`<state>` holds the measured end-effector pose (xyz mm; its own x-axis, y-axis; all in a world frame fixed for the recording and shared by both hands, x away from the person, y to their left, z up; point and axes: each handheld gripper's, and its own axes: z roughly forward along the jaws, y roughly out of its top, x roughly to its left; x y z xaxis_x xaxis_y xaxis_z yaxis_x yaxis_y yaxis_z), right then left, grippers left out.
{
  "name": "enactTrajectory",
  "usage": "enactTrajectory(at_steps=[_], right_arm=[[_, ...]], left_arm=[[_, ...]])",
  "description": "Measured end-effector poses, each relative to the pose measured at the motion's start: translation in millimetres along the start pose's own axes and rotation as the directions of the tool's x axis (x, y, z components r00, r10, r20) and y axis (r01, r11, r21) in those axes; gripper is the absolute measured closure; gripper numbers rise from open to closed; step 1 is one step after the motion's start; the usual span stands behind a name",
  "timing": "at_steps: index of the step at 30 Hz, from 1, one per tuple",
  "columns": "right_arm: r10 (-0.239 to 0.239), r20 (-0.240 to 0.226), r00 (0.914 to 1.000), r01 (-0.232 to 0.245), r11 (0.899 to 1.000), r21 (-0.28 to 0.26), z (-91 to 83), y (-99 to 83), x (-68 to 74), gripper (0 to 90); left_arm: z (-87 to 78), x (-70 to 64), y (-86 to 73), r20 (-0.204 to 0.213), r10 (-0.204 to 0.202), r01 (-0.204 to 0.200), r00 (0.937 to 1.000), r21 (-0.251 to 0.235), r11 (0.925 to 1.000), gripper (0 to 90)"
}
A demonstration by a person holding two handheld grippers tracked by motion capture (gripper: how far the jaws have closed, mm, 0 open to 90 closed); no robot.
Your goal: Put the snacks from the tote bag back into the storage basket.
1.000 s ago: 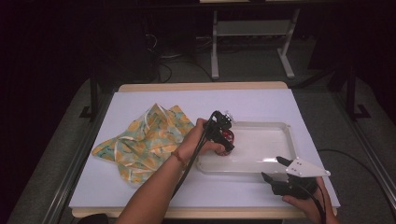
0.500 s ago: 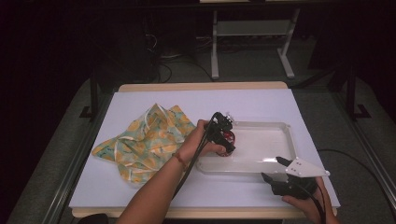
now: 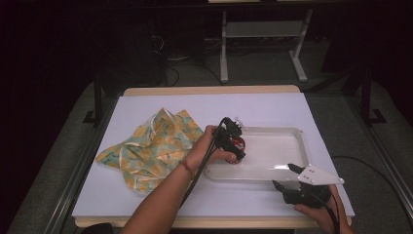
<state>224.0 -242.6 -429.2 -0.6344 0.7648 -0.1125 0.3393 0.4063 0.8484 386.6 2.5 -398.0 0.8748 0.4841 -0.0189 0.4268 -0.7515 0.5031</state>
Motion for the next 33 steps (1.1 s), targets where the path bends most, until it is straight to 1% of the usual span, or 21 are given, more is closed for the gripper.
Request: enactTrajectory(at_steps=[6, 10, 12, 19, 23, 25, 27, 31, 33], right_arm=[[0.001, 0.000, 1.0000, -0.001, 1.000, 0.001, 0.2, 0.1, 0.4, 24.3], [0.001, 0.000, 1.0000, -0.001, 1.000, 0.001, 0.1, 0.2, 0.6, 24.3], [0.001, 0.000, 1.0000, -0.001, 1.000, 0.001, 0.1, 0.2, 0.7, 24.3], [0.002, 0.000, 1.0000, -0.002, 1.000, 0.001, 0.1, 0.4, 0.6, 24.3], [0.001, 0.000, 1.0000, -0.001, 1.000, 0.000, 0.2, 0.5, 0.7, 24.3], [0.001, 0.000, 1.0000, -0.001, 1.000, 0.000, 0.1, 0.6, 0.7, 24.3], [0.001, 0.000, 1.0000, -0.001, 1.000, 0.001, 0.0, 0.7, 0.8, 24.3], [0.000, 0.000, 1.0000, 0.000, 1.000, 0.000, 0.1, 1.0, 1.0, 24.3], [-0.002, -0.002, 1.0000, 0.002, 1.000, 0.001, 0.1, 1.0, 1.1, 24.3]], left_arm=[[-2.8, -0.9, 0.5, -0.007, 0.000, 0.000, 1.0000, -0.017, 0.9999, 23.8], [-4.3, -1.2, 0.8, -0.009, 0.001, -0.001, 1.0000, -0.022, 0.9998, 23.7], [-5.3, -1.1, 1.0, -0.007, 0.008, -0.008, 0.9999, -0.020, 0.9998, 23.6], [-9.0, -3.0, 1.3, -0.012, 0.009, -0.009, 0.9999, -0.034, 0.9994, 23.1], [-13.9, -3.0, 1.4, -0.015, 0.012, -0.013, 0.9998, -0.039, 0.9991, 23.1], [-16.5, -2.7, 1.7, -0.025, 0.016, -0.017, 0.9996, -0.050, 0.9986, 23.1], [-18.2, -3.2, 1.9, -0.023, 0.015, -0.016, 0.9996, -0.054, 0.9984, 23.4], [-20.7, -4.4, 2.7, -0.024, 0.022, -0.023, 0.9995, -0.058, 0.9980, 23.9], [-21.8, -5.2, 3.2, -0.031, 0.031, -0.033, 0.9990, -0.055, 0.9980, 24.0]])
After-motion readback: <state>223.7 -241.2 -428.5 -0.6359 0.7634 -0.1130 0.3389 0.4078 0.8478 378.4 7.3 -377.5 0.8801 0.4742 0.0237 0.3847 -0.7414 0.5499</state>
